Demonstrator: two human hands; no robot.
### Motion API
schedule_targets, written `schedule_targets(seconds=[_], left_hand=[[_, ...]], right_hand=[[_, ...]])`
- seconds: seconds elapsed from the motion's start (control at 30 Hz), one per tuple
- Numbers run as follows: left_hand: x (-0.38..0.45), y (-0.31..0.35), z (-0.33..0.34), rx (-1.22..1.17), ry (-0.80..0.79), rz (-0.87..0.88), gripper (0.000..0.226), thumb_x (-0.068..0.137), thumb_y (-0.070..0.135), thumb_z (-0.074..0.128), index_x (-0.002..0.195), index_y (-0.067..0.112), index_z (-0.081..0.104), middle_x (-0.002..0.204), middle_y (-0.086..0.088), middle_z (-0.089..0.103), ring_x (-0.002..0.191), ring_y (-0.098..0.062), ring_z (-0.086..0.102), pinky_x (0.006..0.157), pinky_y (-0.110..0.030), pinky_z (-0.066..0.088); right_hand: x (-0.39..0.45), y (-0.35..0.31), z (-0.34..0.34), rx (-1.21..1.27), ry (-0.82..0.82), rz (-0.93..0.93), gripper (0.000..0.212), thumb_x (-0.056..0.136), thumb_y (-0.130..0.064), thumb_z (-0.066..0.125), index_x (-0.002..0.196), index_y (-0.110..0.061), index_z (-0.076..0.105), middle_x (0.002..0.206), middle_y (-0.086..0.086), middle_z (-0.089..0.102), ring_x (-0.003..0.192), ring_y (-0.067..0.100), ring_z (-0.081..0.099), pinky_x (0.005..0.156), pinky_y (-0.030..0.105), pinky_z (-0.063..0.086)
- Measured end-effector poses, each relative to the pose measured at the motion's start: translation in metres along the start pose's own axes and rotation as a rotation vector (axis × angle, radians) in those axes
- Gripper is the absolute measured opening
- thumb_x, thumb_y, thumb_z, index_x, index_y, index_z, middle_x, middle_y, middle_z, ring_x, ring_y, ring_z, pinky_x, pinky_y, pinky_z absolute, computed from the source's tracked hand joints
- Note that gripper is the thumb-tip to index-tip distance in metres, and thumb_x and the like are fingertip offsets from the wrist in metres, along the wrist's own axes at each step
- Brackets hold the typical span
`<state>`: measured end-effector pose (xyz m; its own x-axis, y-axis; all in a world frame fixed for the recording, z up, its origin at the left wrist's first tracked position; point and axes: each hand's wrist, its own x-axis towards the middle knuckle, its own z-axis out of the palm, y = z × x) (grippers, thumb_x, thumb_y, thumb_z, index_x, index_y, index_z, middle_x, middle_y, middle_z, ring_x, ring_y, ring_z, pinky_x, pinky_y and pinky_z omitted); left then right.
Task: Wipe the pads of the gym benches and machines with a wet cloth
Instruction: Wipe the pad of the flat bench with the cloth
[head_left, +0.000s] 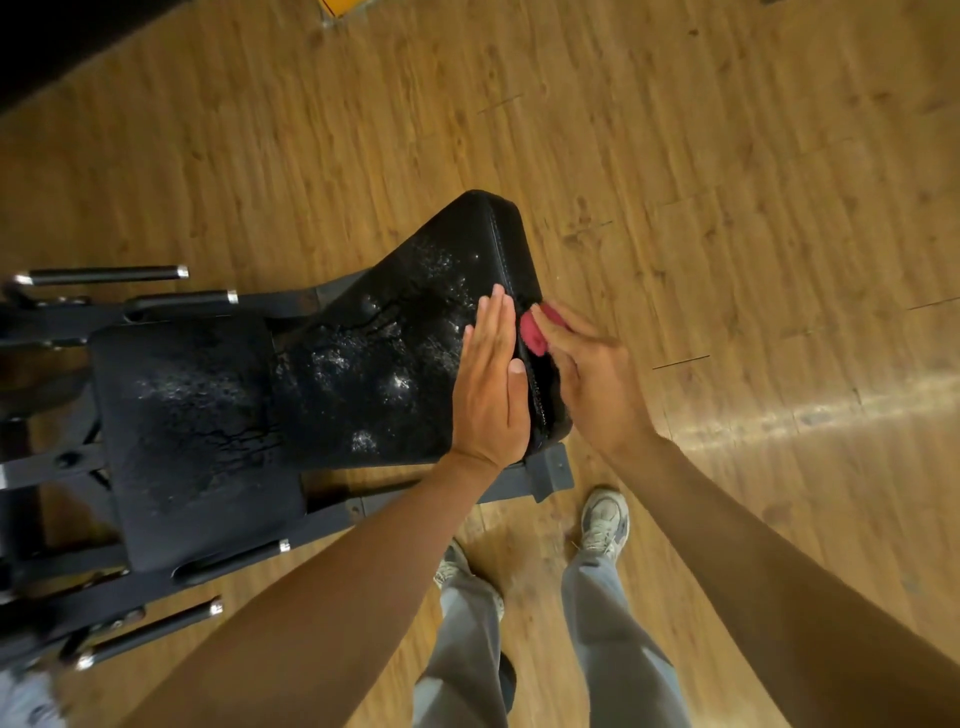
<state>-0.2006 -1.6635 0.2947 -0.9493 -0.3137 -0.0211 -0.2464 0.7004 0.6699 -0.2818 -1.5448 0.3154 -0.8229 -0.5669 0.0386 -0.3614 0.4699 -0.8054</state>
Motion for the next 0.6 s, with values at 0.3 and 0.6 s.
schedule_targets(seconds=[0.3, 0.6], left_hand=[[-0.001, 0.002, -0.001, -0.006, -0.013, -0.013, 0.057, 0.106, 0.019, 0.021, 0.162, 0.007, 0.013, 0.172, -0.007, 0.011, 0.159, -0.022, 0.007, 0.129, -0.043, 0.008], [-0.001, 0.000, 0.000, 0.018, -0.005, -0.010, 0.058, 0.106, 0.021, 0.020, 0.161, 0.004, 0.016, 0.172, -0.007, 0.013, 0.159, -0.021, 0.009, 0.129, -0.046, 0.011]], right_hand=[[0.005, 0.004, 0.013, 0.045, 0.050, 0.015, 0.041, 0.095, 0.007, 0.061, 0.135, 0.000, 0.062, 0.143, 0.023, 0.056, 0.137, 0.025, 0.051, 0.116, 0.026, 0.040], [0.043, 0.004, 0.006, 0.043, 0.006, 0.015, 0.040, 0.101, 0.001, 0.056, 0.140, -0.006, 0.060, 0.146, 0.016, 0.055, 0.133, 0.022, 0.057, 0.112, 0.027, 0.044]])
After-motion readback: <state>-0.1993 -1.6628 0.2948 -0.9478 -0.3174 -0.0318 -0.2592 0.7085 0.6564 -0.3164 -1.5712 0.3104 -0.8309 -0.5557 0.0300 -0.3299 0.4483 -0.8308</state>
